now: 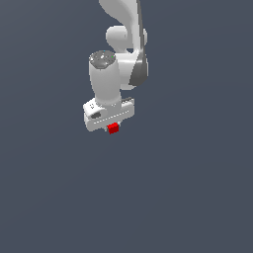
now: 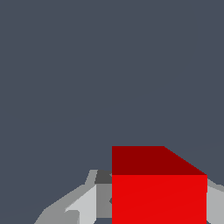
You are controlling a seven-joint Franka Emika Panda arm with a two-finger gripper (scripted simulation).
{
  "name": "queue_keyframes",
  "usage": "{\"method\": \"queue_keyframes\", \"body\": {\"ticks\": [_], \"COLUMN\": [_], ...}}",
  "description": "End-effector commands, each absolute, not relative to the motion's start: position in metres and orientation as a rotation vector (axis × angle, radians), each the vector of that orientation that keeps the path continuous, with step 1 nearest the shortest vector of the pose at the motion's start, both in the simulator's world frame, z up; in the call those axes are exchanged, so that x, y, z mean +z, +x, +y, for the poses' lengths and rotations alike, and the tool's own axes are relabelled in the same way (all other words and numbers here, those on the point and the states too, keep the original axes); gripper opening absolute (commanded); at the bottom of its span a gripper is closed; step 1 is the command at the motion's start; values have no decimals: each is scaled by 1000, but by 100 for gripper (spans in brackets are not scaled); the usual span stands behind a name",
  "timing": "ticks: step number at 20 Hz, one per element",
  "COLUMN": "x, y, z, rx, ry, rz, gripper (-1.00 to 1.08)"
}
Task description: Lift up the red cube by 0.2 meters.
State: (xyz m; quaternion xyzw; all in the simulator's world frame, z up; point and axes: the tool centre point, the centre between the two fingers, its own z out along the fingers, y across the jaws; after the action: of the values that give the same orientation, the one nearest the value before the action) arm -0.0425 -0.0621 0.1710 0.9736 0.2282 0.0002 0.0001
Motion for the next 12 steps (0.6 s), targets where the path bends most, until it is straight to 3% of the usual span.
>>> {"method": "queue_keyframes", "body": {"ticks": [1, 12], "x": [191, 233], "y": [-43, -41], "z": [-62, -62], "rx": [0, 0], "ry": [3059, 3059], "rz": [717, 716], "gripper": [-100, -100]}}
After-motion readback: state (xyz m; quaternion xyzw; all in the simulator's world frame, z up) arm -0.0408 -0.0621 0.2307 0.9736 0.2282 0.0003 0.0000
